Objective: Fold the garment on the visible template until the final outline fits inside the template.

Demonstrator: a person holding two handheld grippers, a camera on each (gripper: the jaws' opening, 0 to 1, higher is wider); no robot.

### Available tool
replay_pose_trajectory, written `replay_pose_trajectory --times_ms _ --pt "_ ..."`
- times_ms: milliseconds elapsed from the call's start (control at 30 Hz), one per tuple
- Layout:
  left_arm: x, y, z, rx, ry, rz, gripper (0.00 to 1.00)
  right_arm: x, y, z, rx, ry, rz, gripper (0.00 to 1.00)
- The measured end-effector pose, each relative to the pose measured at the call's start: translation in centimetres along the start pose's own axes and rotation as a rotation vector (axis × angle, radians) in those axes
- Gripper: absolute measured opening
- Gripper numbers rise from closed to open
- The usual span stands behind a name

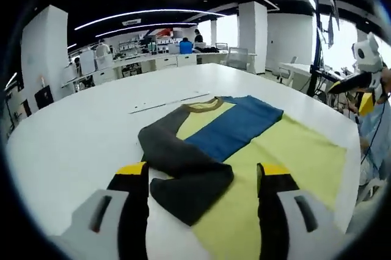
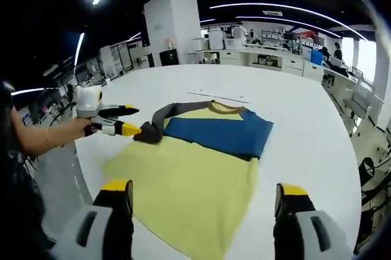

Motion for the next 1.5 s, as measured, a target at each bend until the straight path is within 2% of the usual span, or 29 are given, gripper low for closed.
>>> replay_pose_trajectory --times_ms 167,400,767,1067,1300,1367,1500 --pt "1.8 -1.1 -0.2 0.014 0.024 -0.070 0.73 0.1 -0.1 0.0 -0.005 0.005 0.001 0.99" --pt "3.1 -2.5 0.6 0.026 0.059 -0.203 0.64 -0.1 -0.5 0.0 0.003 -0.004 0.021 0.97" --pt "3.7 -5.4 1.7 0.120 0.071 -0.293 0.34 -0.5 -1.1 -0.3 0.009 -0.018 0.046 0.96" --pt "3.2 -5.6 2.6 0.129 0.033 -0.315 0.22 -0.6 -1.5 -0.2 0.019 -0.024 0.061 0.95" --pt "2.9 -5.2 2.9 0.142 0.026 -0.283 0.17 -0.8 -1.7 -0.3 0.026 -0.035 0.062 0.95" --pt "3.1 -5.2 3.1 0.155 0.040 -0.265 0.13 -0.8 -1.7 -0.3 0.026 -0.035 0.065 0.95" --pt "3.0 -5.3 3.3 0.159 0.025 -0.273 0.06 -0.8 -1.7 -0.3 0.026 -0.035 0.068 0.95"
Point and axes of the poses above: the point that each gripper's makers call its tool centre point, and the gripper's own axes: z roughly forward along the fingers, x roughly to its left, y roughly out of its top, the point moved 3 cm from there along -z, roughly backward along the fingers, and after that the axes turned 12 degrees about x, right-handed, at the moved point
